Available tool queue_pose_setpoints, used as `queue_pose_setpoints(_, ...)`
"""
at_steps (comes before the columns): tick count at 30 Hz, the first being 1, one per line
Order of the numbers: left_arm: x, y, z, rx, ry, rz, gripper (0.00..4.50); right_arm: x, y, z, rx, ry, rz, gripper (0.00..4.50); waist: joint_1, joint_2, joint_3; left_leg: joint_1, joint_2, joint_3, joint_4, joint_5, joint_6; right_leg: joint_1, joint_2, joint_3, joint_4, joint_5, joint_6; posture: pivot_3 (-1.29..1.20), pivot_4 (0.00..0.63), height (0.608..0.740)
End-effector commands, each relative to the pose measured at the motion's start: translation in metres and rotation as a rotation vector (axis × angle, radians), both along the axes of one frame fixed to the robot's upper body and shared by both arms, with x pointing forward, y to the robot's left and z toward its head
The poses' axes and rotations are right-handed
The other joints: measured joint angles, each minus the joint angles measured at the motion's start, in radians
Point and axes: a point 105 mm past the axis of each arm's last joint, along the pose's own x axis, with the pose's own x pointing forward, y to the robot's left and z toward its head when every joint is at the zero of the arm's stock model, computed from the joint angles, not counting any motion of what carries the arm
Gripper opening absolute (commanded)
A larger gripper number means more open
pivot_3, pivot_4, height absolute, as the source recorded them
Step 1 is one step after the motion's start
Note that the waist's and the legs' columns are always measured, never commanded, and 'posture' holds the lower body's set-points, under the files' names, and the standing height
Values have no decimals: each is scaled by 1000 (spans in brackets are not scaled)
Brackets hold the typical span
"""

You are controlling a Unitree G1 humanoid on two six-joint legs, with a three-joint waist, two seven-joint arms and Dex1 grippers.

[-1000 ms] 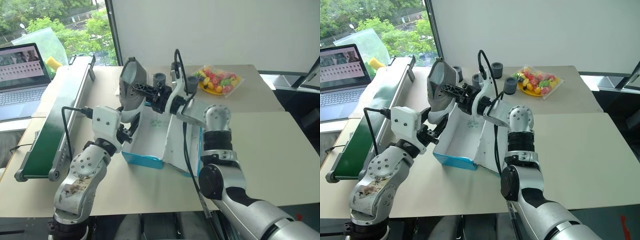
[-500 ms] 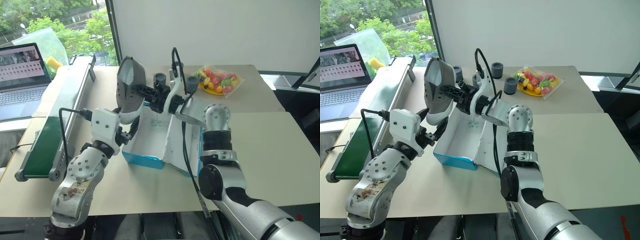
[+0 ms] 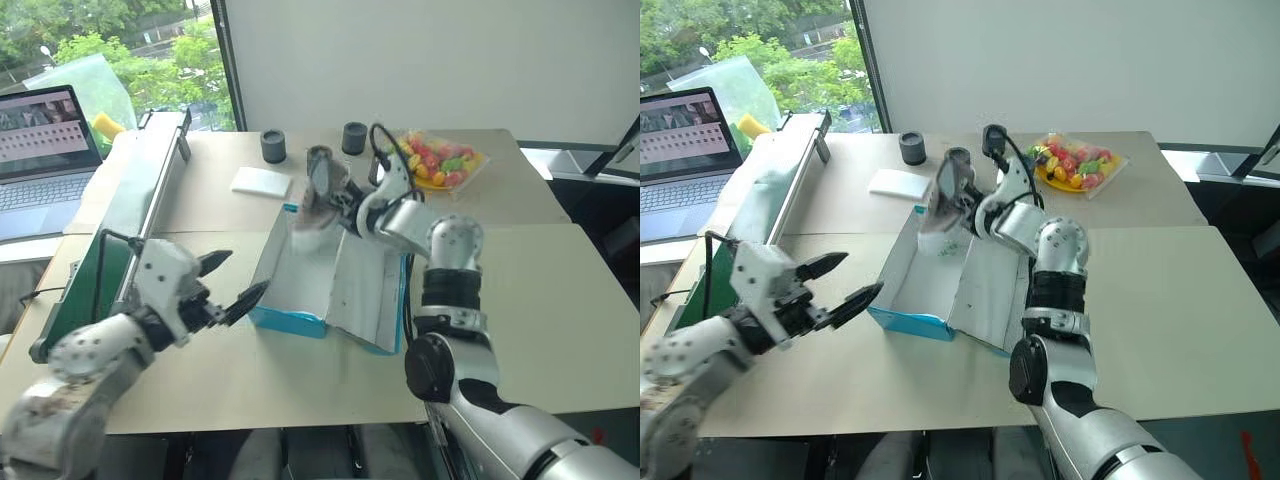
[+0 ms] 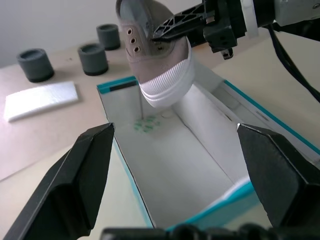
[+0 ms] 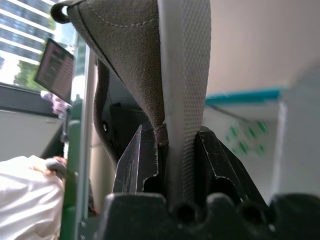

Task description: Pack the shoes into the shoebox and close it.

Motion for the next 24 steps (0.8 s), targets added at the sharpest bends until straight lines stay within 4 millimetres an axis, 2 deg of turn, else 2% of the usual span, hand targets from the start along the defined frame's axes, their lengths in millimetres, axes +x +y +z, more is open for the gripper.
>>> queue_pose_setpoints(1,-2,19,6,74,21,-88,4176,-20,-3,2,-57,24,19,531,0,2,1,0,0,0,1,0,0,0,0,0,0,0,0,0,150,740)
queue_pose_setpoints(5,9,28,10,166,16,-162,4176,-33,-4,-15,-131,107,-9,531,2,4,2,2,1,0,0,0,0,2,3,0,-2,0,0,0,150,740)
queue_pose_setpoints(10,22,21,14,209,-14,-238,4176,-40,-4,-28,-227,152,-11,531,-4,4,2,1,2,1,-1,0,0,1,4,1,-2,0,-1,0,150,740)
queue_pose_setpoints(19,32,10,13,214,-51,-268,4176,-36,5,-24,-282,128,20,531,-25,4,2,0,2,1,-3,0,1,-1,4,2,-2,0,-1,0,150,740)
queue_pose_setpoints(21,33,9,13,214,-57,-268,4220,-36,9,-22,-275,118,38,1395,-24,4,2,1,3,1,-3,0,1,-1,5,2,-2,0,-1,0,150,740)
queue_pose_setpoints(24,34,8,12,210,-60,-262,4220,-36,24,-11,-222,74,101,2275,-23,4,2,0,3,1,-3,0,1,-1,5,2,-2,0,-1,0,150,740)
